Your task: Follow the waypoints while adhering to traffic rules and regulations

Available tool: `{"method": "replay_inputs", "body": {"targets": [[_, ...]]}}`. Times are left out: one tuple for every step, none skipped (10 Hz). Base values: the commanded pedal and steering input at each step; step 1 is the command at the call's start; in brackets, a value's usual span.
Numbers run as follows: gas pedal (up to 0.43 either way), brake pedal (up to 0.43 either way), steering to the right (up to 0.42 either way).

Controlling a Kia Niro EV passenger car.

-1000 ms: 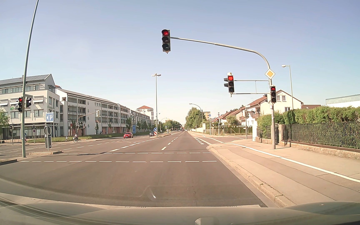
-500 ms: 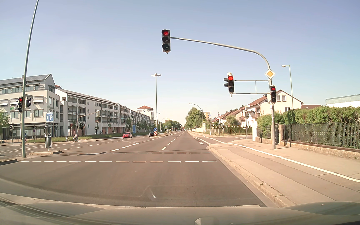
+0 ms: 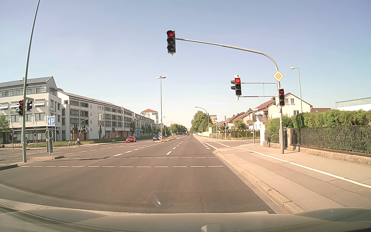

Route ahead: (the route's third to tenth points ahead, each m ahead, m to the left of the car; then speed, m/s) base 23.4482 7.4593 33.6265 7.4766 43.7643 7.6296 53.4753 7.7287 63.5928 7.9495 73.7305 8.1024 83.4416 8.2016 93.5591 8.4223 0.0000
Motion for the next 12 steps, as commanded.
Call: {"method": "replay_inputs", "body": {"targets": [[0.000, 0.287, 0.005], [0.000, 0.287, 0.005], [0.000, 0.287, 0.005], [0.000, 0.287, 0.005], [0.000, 0.287, 0.005], [0.000, 0.287, 0.006], [0.000, 0.287, 0.006], [0.000, 0.287, 0.006], [0.000, 0.287, 0.006], [0.000, 0.287, 0.007], [0.000, 0.287, 0.007], [0.000, 0.287, 0.007]]}}
